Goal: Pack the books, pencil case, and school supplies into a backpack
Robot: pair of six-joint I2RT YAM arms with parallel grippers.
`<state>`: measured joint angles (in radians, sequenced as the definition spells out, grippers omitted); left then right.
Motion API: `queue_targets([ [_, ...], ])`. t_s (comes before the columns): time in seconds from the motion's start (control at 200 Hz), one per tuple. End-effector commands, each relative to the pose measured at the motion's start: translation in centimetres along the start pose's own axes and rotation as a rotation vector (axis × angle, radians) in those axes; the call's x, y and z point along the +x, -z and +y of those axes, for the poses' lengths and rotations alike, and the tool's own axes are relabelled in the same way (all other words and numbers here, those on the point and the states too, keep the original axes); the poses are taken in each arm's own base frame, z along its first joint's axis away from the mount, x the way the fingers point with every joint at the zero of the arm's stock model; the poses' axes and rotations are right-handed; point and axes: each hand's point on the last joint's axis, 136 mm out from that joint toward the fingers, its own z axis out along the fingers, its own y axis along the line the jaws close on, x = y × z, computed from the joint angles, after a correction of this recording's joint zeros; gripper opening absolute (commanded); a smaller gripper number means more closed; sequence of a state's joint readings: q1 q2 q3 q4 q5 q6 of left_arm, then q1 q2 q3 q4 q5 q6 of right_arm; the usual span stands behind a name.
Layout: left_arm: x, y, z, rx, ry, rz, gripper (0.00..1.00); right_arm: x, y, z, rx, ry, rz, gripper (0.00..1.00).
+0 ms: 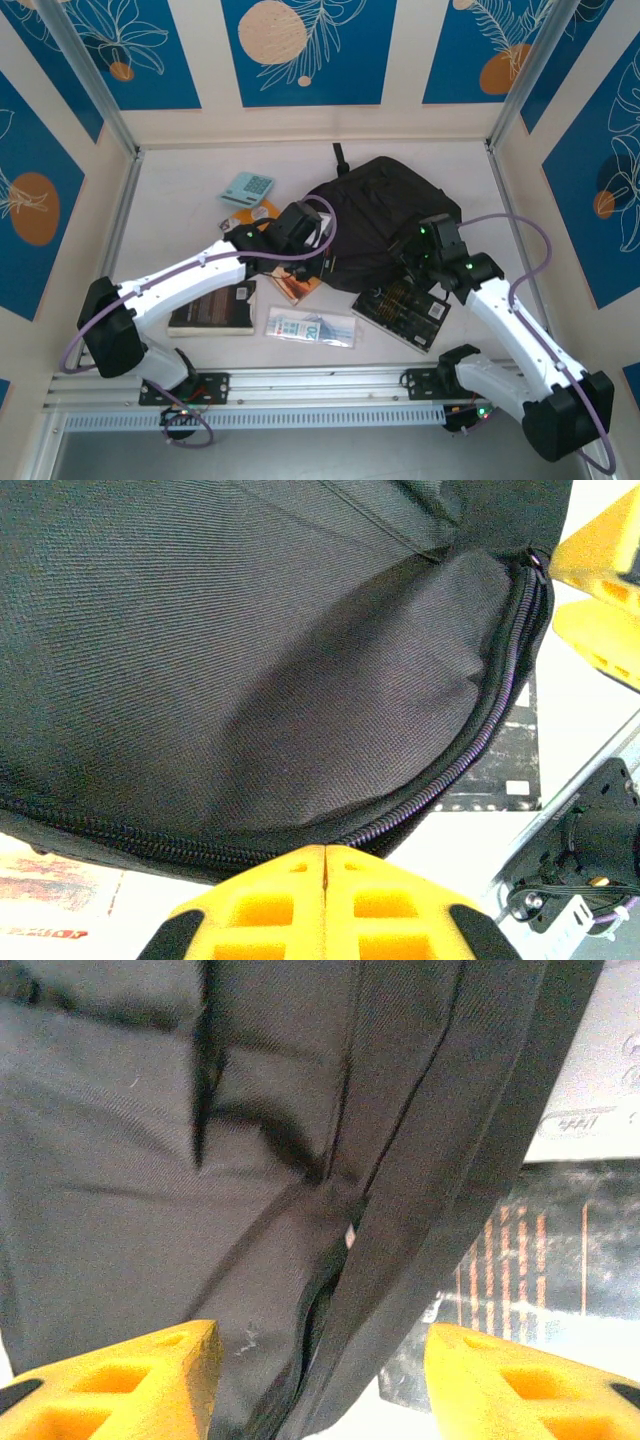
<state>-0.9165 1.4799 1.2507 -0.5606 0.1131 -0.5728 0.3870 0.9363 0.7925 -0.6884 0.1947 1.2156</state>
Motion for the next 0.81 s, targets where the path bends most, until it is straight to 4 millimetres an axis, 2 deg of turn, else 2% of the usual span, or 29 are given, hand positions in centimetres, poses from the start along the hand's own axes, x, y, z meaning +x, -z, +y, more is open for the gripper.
queue_targets([
  [0.0,-0.3,1.2,-2.7,0.088,-0.030,-0.013,0.00,2.4,1.1,0.0,0.015,-0.064,0.054,0.58],
  [0.115,-0.2,1.0,-4.0,0.111,-0.047,-0.007,0.00,4.7,1.0,0.1,0.029,-0.108,0.119,0.59],
  [0.225,0.0,0.7,-5.2,0.128,-0.067,0.002,0.00,6.4,0.4,1.1,-0.017,-0.134,0.174,0.60],
  [0.35,0.4,0.6,-6.3,0.144,-0.078,0.010,0.00,6.9,-0.3,2.6,-0.101,-0.154,0.203,0.62],
  [0.515,0.8,0.5,-7.0,0.164,-0.071,0.014,0.00,7.1,-0.2,3.7,-0.127,-0.167,0.211,0.62],
  [0.685,0.9,0.6,-6.9,0.163,-0.062,0.004,0.00,7.7,-0.8,3.5,-0.094,-0.178,0.220,0.48],
  [0.8,0.6,0.9,-6.4,0.138,-0.064,-0.026,0.00,7.5,-1.1,1.6,0.002,-0.164,0.179,0.30],
])
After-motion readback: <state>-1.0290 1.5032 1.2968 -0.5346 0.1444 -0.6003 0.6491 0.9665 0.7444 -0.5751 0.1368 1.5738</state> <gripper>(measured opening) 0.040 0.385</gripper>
